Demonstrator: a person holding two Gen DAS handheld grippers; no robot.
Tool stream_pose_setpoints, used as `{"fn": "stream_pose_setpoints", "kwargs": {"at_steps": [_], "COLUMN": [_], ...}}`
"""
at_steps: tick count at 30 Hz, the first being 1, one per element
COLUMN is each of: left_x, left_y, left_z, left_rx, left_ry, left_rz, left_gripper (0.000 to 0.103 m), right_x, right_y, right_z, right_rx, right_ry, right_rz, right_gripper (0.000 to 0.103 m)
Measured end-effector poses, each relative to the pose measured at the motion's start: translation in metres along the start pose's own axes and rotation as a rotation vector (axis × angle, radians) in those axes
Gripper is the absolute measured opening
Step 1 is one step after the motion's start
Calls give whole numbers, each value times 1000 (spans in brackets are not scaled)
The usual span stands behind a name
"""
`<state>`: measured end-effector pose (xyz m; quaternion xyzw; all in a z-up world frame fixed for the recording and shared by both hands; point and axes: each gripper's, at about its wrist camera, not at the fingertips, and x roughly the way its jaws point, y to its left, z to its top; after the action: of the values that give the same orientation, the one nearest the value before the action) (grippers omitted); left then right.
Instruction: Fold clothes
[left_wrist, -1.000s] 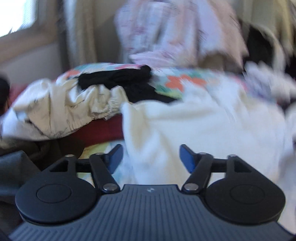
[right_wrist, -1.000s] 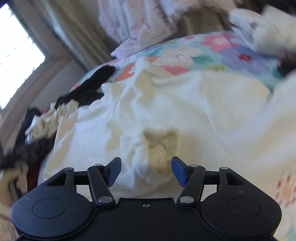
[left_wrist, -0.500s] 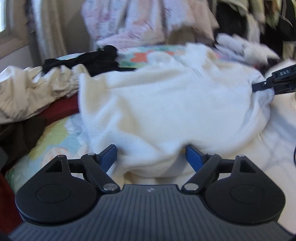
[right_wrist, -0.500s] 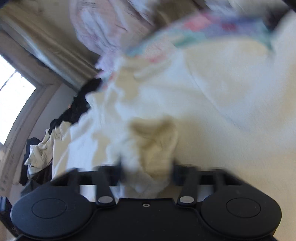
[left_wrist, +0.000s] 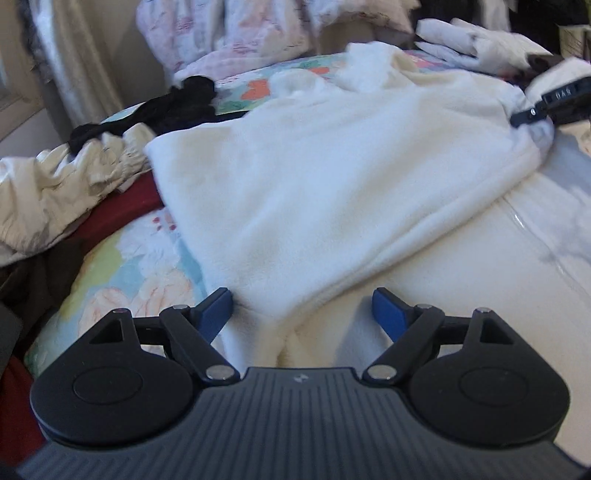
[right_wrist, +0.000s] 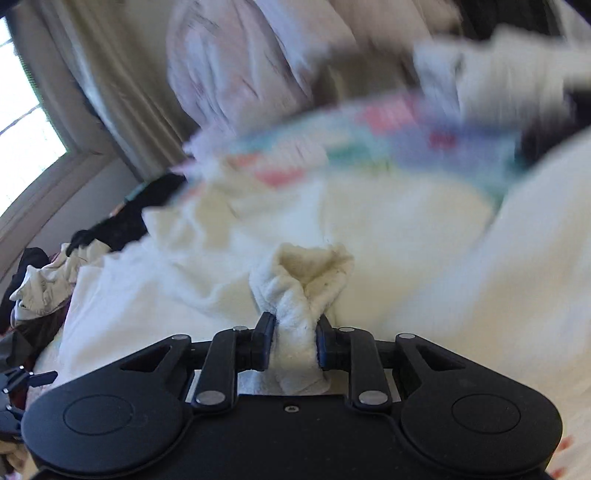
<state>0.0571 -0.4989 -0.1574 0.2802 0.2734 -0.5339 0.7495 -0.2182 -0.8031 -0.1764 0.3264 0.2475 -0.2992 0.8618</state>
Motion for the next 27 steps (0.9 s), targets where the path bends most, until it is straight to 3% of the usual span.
{"fn": "stream_pose_setpoints", "kwargs": {"at_steps": [3,6,8,10,12,16,19,20,22,27], "left_x": [-8,-16,-19,-24,-35,-56,-66,-62,-48,-13], "left_y": [9,19,22,21,4,-31,-67,-89,-126,-211], "left_z": [2,-1,-5,-3,15,51,80,92,111,152], "left_rx": [-41,-113,-165,-179,-180,-181,-162,-134,-82,35], "left_ry": [-9,-34,-45,-35,-80,-173,-236,-241,-229,-199], "left_rz": [41,13,-20,-16,-37,-82,-128,-160,-220,-353], "left_gripper": [83,81,81,80,80,80,78,72,71,65], "right_x": [0,-8,-7,-12,-28,-84,-129,-143,-170,-205], "right_y": [12,19,4,-6,-5,-1,-17,-25,-43,-122], "right_z": [6,8,5,2,4,3,4,5,7,-4], "right_rx": [2,-72,-1,58,70,0,13,34,75,370], "right_ry": [-58,-70,-39,-12,0,-26,-117,-153,-226,-340], "right_rz": [20,-15,-35,-50,-60,-180,-222,-231,-249,-161], "right_gripper": [28,30,41,41,54,62,66,67,68,68]}}
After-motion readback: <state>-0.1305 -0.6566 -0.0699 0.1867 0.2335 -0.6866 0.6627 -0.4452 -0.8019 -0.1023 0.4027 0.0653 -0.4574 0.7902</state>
